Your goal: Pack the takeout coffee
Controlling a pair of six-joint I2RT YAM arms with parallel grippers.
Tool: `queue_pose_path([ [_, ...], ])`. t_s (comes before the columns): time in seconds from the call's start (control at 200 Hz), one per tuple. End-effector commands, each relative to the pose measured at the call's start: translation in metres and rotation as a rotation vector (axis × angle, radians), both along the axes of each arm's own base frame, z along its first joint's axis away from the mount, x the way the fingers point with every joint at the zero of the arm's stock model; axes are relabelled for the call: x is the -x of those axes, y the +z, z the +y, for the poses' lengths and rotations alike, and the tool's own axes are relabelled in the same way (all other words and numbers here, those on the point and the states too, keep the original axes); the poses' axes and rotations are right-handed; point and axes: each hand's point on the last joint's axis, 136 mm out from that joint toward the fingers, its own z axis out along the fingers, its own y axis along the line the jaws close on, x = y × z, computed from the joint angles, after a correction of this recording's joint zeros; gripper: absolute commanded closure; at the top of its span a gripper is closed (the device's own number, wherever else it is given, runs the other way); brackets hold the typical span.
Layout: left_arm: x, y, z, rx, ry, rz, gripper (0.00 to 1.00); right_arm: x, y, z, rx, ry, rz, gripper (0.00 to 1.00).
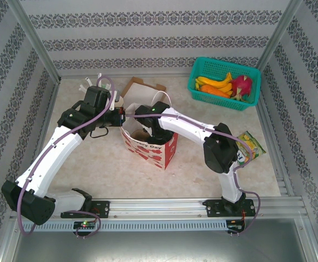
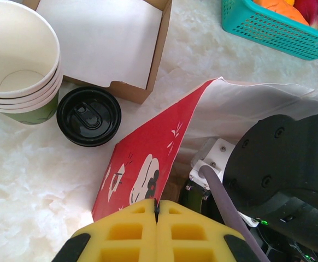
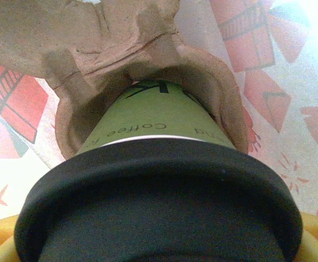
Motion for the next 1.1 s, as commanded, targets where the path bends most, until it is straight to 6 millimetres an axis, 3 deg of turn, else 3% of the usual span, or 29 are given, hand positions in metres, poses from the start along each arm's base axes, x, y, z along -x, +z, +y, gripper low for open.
queue_pose_path([
  [0.0, -0.001, 0.01, -0.002, 0.012, -0.009, -0.047, 1.0, 0.016, -0.062, -0.007, 0.085, -0.012, 0.145, 0.48],
  [0.27, -0.002, 0.012, -0.002, 0.011, -0.01, -0.052, 1.0, 0.01, -0.02, 0.007, -0.019, -0.03, 0.086, 0.44],
  [0.49, -0.002, 0.012, -0.006, 0.018, -0.029, -0.047, 1.0, 0.005, 0.009, 0.019, -0.094, -0.05, 0.056, 0.35],
  [0.819, 0.0, 0.008, -0.006, 0.01, -0.041, -0.044, 1.0, -0.002, 0.034, 0.022, -0.127, -0.071, 0.002, 0.27],
  [1.094, 0.0, 0.005, -0.004, -0.005, -0.038, -0.044, 1.0, -0.002, 0.041, 0.017, -0.116, -0.081, -0.018, 0.24],
])
